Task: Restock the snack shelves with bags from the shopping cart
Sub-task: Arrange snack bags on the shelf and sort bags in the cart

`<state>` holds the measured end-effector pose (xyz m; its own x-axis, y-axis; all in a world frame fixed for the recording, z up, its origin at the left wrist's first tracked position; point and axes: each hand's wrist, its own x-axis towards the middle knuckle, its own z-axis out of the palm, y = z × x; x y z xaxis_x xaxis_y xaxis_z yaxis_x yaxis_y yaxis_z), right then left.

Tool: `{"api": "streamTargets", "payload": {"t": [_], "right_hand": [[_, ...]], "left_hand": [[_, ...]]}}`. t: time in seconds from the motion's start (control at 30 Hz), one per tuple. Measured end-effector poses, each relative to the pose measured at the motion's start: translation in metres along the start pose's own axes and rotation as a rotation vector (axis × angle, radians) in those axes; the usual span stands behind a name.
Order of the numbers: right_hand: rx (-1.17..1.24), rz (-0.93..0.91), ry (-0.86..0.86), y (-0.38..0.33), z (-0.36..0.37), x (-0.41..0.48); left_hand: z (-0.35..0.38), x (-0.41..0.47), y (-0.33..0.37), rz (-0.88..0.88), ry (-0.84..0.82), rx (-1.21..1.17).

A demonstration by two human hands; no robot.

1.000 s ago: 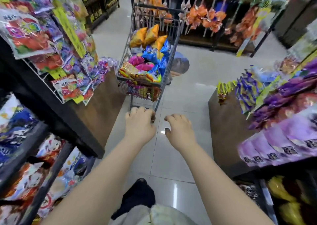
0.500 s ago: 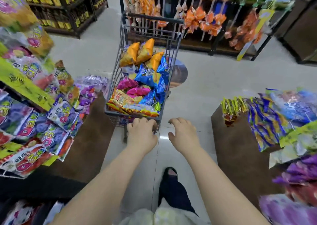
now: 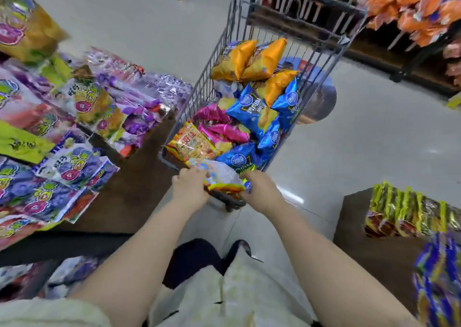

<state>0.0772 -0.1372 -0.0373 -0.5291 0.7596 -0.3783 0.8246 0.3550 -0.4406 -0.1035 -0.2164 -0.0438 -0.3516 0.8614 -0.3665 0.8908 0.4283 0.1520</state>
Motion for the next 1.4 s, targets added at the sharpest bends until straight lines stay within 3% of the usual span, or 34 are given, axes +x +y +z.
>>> {"api": "streamTargets", "payload": {"t": [0.4, 0.6, 0.7, 0.77, 1.0, 1.1, 1.23, 1.4], "right_hand": [[0.047, 0.047, -0.376, 0.018, 0.031, 0.096], [0.256, 0.083, -0.289, 0.029, 0.011, 0.115], [0.407, 0.126, -0.25, 0.032, -0.011, 0.12], [0.446, 0.163, -0.254, 0.034, -0.027, 0.124], [0.547, 0.166, -0.401, 0.032, -0.075, 0.145], [0.641, 0.157, -0.499, 0.027, -0.084, 0.155], [0.664, 0.107, -0.572, 0.034, -0.084, 0.167], [0.664, 0.036, -0.659, 0.048, -0.086, 0.174]], "left_hand": [[0.025, 0.088, -0.027, 0.27, -0.208, 0.04], [0.012, 0.133, -0.012, 0.327, -0.111, -0.218], [-0.006, 0.151, -0.007, 0.295, -0.065, -0.475], [-0.026, 0.162, -0.005, 0.213, -0.119, -0.609], [-0.104, 0.193, -0.005, 0.122, -0.285, -0.655], [-0.129, 0.185, -0.003, 0.079, -0.211, -0.616], [-0.139, 0.151, -0.005, -0.029, -0.046, -0.789], [-0.108, 0.087, -0.011, -0.289, 0.5, -1.044]]}}
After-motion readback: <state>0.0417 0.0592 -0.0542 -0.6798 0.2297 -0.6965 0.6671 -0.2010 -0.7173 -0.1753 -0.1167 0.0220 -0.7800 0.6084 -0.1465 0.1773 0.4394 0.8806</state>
